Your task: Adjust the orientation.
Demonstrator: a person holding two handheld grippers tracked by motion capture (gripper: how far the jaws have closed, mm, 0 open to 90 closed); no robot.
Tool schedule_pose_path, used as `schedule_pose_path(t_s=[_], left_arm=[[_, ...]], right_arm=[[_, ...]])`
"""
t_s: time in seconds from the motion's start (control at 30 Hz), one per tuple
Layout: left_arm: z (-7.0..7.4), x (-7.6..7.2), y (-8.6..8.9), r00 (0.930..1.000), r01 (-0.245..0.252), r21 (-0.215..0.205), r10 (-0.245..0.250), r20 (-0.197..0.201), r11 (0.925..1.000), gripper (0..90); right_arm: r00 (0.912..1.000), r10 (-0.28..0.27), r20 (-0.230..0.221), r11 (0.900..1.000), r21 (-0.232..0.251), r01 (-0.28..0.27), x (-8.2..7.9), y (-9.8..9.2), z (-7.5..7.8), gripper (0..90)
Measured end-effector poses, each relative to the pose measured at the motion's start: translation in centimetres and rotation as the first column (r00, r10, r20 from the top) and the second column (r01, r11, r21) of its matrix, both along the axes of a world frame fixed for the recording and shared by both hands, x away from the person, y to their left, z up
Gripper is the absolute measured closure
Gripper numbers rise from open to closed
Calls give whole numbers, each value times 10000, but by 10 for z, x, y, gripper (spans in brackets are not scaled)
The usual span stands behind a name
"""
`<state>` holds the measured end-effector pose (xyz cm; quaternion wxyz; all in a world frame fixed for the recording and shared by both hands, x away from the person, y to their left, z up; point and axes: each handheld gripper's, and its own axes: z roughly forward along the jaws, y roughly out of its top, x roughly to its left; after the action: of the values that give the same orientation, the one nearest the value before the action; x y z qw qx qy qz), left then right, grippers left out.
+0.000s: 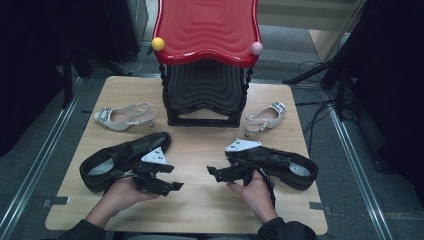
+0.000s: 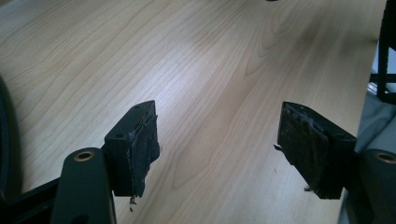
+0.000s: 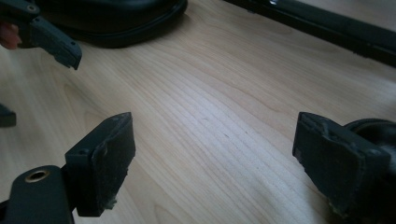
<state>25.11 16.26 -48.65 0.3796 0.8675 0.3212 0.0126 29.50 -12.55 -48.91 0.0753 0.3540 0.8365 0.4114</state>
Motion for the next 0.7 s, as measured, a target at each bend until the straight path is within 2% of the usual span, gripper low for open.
schedule_pose_path(t_s=[0.1, 0.23, 0.37, 0.47, 0.6, 0.7], left_arm=[[5, -1, 4, 9996, -158, -303, 151, -222, 9994, 310], [11, -1, 5, 9991, -347, 54, 348, -260, 9994, 334], [14, 0, 5, 9986, -353, 44, 354, -399, 9994, 351], [13, -1, 5, 9989, -227, 97, 231, -410, 9997, 352], [13, 0, 6, 9992, -109, 214, 117, -376, 9997, 340], [13, 3, 7, 9991, -79, 190, 87, -424, 9998, 333]], right_arm=[[9997, 168, 169, 9999, 4, -168, -4, -2, 7, 132], [9985, 537, 70, 9977, 399, -539, -6, -5, 11, 129], [9939, 1102, -58, 9925, 530, -1098, -9, -4, 9, 132], [9942, 1076, -29, 9934, 406, -1074, -11, -1, 9, 132], [9961, 884, -61, 9948, 504, -880, -11, -1, 10, 141], [9969, 765, 167, 9953, 578, -774, -14, -5, 14, 227]])
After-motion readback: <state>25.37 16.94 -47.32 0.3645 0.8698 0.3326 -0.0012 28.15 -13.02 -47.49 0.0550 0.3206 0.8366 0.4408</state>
